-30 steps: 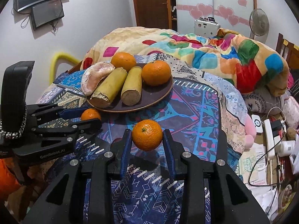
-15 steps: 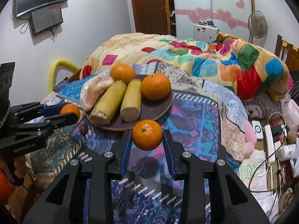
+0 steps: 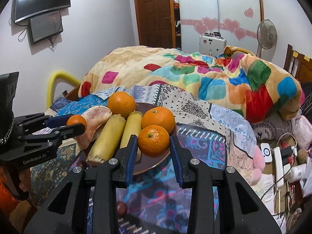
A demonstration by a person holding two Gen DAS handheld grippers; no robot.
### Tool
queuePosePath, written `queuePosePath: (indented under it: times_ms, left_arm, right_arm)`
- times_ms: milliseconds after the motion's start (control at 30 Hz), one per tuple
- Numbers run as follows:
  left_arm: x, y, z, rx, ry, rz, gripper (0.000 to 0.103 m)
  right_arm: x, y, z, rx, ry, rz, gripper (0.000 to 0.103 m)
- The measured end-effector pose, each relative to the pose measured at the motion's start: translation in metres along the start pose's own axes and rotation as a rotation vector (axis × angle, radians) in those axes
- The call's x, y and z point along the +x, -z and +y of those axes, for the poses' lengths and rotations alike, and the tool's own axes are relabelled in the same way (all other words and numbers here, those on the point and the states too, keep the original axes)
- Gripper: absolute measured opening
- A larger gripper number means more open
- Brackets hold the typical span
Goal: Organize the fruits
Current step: 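Lower both small oranges onto the purple plate and open both grippers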
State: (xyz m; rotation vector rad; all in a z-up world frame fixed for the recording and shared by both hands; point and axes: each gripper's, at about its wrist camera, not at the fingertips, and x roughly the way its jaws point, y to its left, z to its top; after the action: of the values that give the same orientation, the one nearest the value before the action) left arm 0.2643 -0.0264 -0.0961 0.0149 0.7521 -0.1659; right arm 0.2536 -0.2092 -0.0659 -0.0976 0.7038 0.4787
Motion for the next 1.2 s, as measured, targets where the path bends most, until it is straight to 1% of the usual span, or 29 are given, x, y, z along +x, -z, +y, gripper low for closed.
queuePosePath:
  times_ms: [167, 267, 400, 567, 767, 800, 867, 933, 1033, 1100, 1200]
  left_arm:
    - [0.015, -0.004, 0.001, -0.006, 0.010, 0.007, 0.037]
    - [0.020, -0.005, -0.003, 0.013, 0.002, 0.007, 0.037]
    - [0.024, -0.004, -0.004, 0.022, 0.000, 0.006, 0.037]
    - [0.026, -0.004, -0.006, 0.032, -0.015, 0.002, 0.037]
    - [0.025, -0.004, -0.006, 0.019, -0.009, 0.004, 0.039]
    - [0.025, -0.004, -0.006, 0.017, -0.005, 0.005, 0.040]
    - [0.023, -0.004, -0.004, 0.008, 0.003, 0.006, 0.041]
    - [0.021, -0.004, -0.003, -0.003, 0.011, 0.007, 0.042]
    - [0.014, -0.004, -0.001, -0.019, 0.019, 0.004, 0.048]
    - [0.006, -0.004, -0.001, -0.025, 0.004, -0.011, 0.055]
    - [-0.005, -0.004, 0.000, -0.031, -0.005, -0.026, 0.056]
  right_arm:
    - [0.026, -0.002, -0.003, 0.011, 0.010, 0.040, 0.031]
    - [0.040, -0.001, -0.006, 0.013, 0.008, 0.073, 0.031]
    - [0.050, 0.001, -0.005, -0.002, 0.023, 0.103, 0.031]
    - [0.055, 0.002, -0.003, -0.007, 0.022, 0.118, 0.032]
    - [0.056, 0.002, -0.004, 0.000, 0.015, 0.134, 0.033]
    - [0.056, 0.002, -0.005, 0.007, 0.012, 0.135, 0.034]
    - [0.054, 0.001, -0.006, 0.022, -0.001, 0.135, 0.043]
    - [0.051, 0.000, -0.006, 0.023, 0.006, 0.123, 0.045]
    - [0.044, 0.000, -0.004, 0.016, 0.014, 0.114, 0.045]
    - [0.038, -0.001, -0.002, 0.011, 0.019, 0.105, 0.045]
    - [0.022, -0.003, 0.003, -0.005, 0.029, 0.080, 0.045]
